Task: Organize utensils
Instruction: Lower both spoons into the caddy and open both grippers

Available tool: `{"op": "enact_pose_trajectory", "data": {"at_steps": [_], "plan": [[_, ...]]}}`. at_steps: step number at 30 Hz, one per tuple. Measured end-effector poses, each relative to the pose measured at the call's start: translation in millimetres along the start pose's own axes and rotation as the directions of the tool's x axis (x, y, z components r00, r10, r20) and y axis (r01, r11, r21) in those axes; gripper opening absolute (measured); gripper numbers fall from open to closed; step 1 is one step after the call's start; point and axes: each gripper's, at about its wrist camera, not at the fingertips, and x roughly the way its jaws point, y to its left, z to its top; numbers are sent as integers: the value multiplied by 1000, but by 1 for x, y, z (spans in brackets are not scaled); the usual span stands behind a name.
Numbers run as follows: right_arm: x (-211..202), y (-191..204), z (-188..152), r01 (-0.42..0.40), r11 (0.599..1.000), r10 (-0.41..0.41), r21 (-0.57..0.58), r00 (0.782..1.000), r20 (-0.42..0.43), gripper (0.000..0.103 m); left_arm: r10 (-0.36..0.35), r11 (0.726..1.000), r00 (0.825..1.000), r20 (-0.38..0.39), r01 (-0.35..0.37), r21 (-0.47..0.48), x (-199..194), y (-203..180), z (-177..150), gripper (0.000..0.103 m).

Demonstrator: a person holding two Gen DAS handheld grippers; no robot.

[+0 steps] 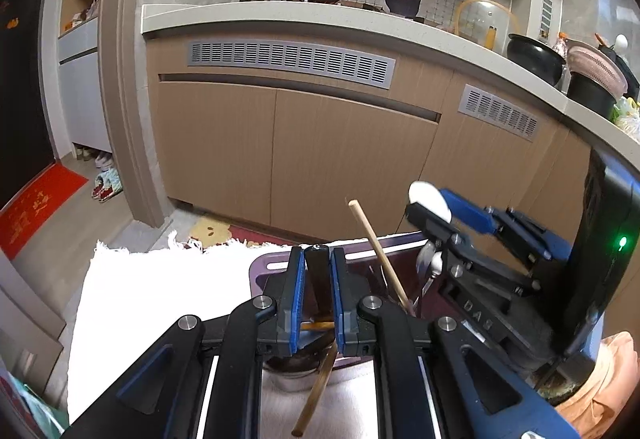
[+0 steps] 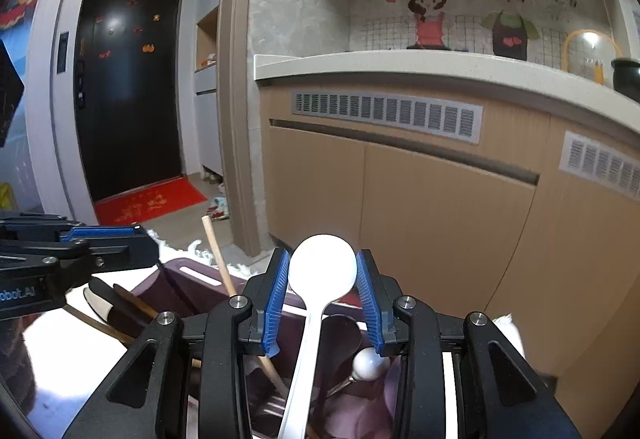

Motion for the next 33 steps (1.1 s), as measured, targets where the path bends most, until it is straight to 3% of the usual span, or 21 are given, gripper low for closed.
{"op": "enact_pose_trajectory", "data": {"at_steps": [7,14,19,26,33], "plan": [[-5,-3,36,3,999,0,-35,997,72,35,3,1000,1000,10,-3,-19,-7,4,1,13],[11,19,19,124,979,-103,-160,986,131,35,-24,998,999,27,25,-50,-13,16,1,30],[-5,35,9,212,949,-155,-232,958,240,35,-44,996,998,45,47,-70,-16,22,-1,45],[-2,39,-6,159,948,-111,-277,977,182,35,-55,994,997,49,60,-87,-26,25,-8,53],[-12,13,-18,18,991,-13,-133,999,36,35,-52,994,997,56,57,-98,-36,28,-14,58]]}}
